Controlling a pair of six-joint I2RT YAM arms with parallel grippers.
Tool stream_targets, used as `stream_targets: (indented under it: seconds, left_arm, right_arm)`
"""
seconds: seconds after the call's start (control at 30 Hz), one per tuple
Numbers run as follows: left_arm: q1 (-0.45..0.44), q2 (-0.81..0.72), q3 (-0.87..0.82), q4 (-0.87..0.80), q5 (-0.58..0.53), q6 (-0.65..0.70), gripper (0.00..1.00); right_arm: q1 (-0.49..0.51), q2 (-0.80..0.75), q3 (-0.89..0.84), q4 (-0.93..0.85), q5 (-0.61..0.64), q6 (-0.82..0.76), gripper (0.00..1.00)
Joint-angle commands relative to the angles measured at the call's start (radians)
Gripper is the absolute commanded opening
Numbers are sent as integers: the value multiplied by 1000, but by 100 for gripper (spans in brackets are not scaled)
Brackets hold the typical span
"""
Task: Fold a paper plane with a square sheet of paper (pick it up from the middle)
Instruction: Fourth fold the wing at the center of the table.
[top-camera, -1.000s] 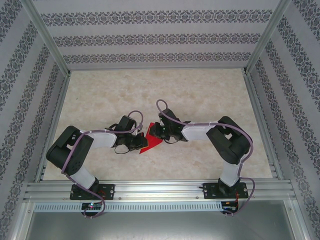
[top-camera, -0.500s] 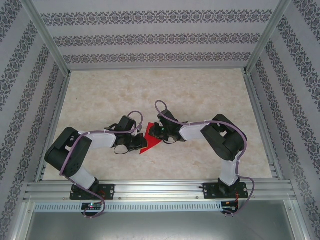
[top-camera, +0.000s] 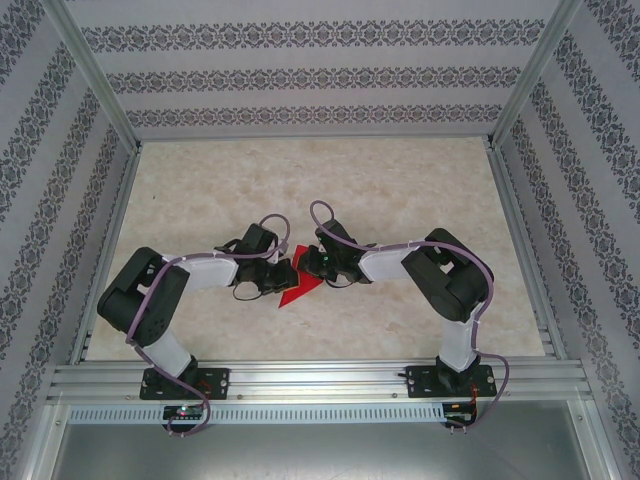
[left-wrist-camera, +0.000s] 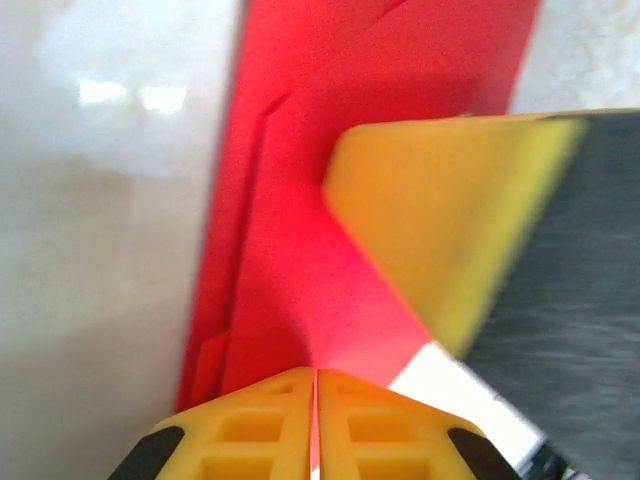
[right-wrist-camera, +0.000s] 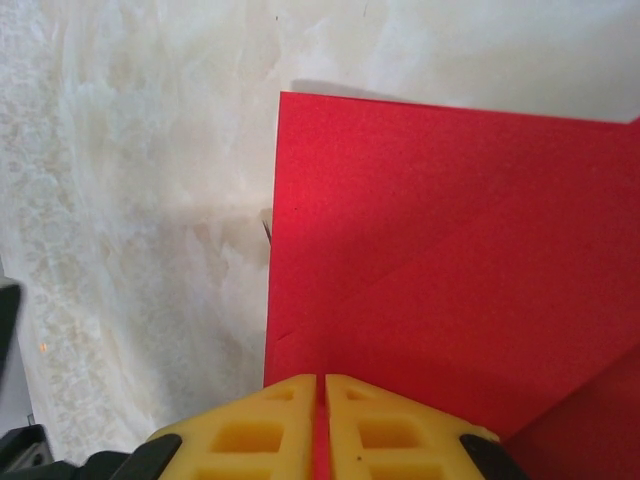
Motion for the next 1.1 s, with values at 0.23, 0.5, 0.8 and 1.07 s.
stream_targets:
  seconds: [0.23,0.5,0.8,1.07]
  left_arm:
    - [-9,-64,-93,-109,-33,70,11]
    - [-9,-175,-53,-184,0,89,17]
    - [-17,-148,-45,-163,116,108,20]
    - [-16,-114,-66,-256,-59,142,15]
  right_arm:
    - [-16,48,-29,-52,35,-4,12]
    - [-14,52,-28,-50,33,-4,12]
    - [-10,70,-20,-43,32,1,12]
    - [-7,80,-22,-47,29,-1,13]
